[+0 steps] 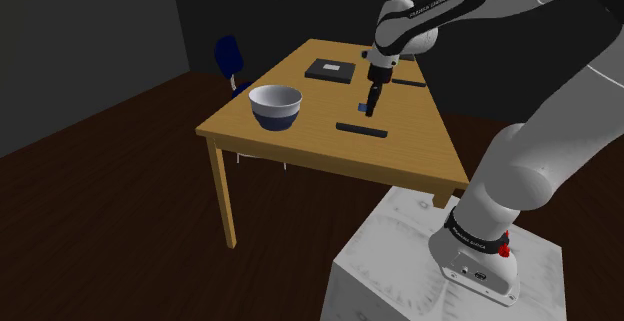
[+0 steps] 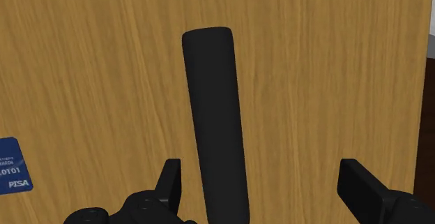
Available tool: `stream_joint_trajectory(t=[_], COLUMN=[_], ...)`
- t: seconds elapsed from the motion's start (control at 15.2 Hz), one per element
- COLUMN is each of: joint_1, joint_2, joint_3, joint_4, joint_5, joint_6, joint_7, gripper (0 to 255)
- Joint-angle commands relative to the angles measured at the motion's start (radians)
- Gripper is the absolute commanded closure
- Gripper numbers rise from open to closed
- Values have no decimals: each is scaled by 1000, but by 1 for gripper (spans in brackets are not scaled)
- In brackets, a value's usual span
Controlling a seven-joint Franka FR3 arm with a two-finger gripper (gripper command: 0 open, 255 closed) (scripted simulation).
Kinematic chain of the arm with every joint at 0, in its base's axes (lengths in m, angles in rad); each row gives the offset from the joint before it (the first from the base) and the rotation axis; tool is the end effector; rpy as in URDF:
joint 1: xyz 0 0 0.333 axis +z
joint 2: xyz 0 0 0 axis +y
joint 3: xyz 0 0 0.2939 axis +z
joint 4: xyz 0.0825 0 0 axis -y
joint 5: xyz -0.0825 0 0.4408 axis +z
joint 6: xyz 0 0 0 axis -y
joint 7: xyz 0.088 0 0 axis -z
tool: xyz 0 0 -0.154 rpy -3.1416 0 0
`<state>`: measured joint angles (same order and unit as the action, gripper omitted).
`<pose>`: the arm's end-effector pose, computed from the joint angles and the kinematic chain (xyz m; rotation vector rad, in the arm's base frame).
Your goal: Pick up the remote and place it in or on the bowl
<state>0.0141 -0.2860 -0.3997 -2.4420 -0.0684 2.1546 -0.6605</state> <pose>0.4621 -0.1816 0.2985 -3.0433 -0.5054 -0.0128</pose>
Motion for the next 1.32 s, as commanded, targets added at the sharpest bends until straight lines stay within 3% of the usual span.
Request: stream_joint_trajectory(t=[0.0, 0.13, 0.66, 1.12, 1.19, 1.25], joint_1=[7, 10, 16, 16, 16, 16], joint_2=[73, 146, 215, 215, 215, 215], joint_3=[-29, -53, -58, -58, -58, -58], joint_4=[10, 29, -18, -18, -18, -18], joint_5=[24, 53, 93, 93, 93, 93], joint_6=[38, 66, 176, 176, 176, 176], joint_7=[-62, -124, -154, -154, -154, -154], gripper=[0, 0, 0, 0, 255, 255])
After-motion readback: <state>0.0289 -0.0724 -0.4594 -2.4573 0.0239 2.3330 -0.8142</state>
